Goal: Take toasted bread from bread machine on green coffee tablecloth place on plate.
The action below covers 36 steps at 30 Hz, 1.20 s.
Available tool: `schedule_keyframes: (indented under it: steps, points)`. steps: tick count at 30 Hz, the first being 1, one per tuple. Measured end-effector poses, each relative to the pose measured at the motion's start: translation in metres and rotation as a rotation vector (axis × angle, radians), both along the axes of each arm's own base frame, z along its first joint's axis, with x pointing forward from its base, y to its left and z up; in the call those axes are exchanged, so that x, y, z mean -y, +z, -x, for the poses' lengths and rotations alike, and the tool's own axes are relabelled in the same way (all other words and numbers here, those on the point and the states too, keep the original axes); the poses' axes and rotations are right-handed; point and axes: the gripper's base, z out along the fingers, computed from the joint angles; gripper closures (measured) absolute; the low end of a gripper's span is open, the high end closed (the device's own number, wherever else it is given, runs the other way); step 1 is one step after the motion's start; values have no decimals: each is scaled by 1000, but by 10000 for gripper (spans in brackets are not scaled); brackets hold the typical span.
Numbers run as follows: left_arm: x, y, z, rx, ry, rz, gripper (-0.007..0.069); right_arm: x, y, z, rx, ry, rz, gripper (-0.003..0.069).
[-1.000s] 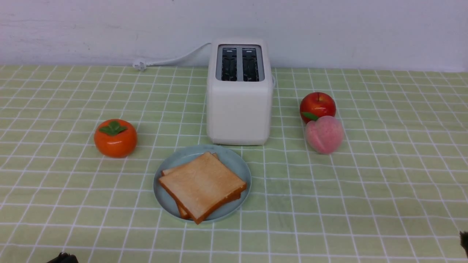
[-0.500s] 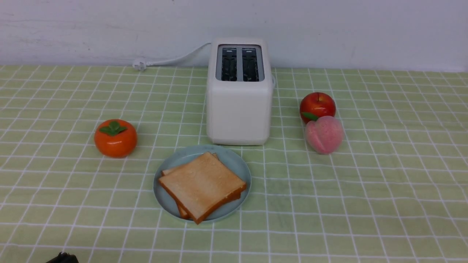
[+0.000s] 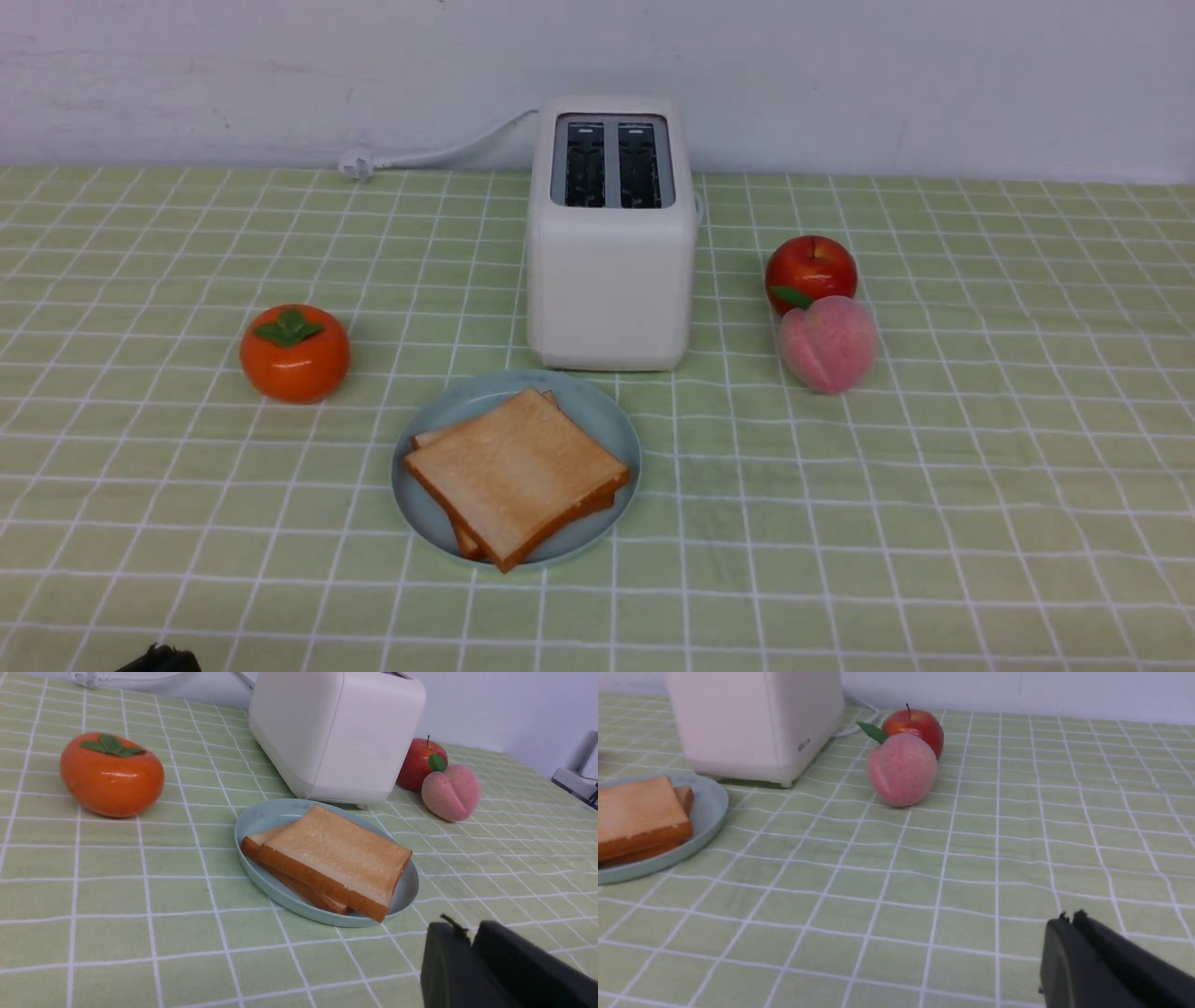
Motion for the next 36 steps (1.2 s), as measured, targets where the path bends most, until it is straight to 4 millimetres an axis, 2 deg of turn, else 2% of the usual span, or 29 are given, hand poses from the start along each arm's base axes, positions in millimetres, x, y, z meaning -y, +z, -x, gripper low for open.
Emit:
schedule_keyframes:
  steps: [4, 36]
  points:
    - [0, 0, 0, 0, 1, 0, 548, -1, -12, 2, -97, 16, 1, 679]
    - [0, 0, 0, -1, 2, 4, 522, -2, -13, 3, -121, 23, -2, 660]
